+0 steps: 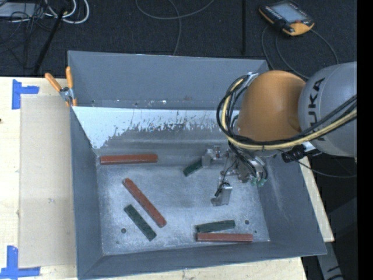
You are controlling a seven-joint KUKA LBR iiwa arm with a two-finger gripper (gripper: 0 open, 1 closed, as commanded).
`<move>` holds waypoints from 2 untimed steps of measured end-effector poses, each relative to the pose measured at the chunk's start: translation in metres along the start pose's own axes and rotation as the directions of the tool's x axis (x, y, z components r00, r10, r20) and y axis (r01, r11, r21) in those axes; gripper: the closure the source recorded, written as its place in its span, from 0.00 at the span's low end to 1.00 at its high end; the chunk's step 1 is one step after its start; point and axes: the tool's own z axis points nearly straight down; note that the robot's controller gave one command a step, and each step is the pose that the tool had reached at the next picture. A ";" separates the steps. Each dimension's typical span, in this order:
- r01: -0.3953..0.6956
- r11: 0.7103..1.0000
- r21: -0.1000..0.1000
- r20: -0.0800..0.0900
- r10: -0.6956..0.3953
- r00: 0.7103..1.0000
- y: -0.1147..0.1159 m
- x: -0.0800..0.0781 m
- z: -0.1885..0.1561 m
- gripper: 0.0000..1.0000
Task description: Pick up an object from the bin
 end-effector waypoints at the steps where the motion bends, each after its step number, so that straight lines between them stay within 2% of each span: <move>1: -0.019 1.000 0.003 -0.004 0.019 1.000 -0.031 0.008 0.004 0.00; 2: -0.085 0.996 0.003 0.004 0.085 0.996 0.006 -0.012 0.021 0.00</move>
Offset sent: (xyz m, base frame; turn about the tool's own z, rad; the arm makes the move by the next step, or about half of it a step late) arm 0.0312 0.0725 -0.0482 0.1625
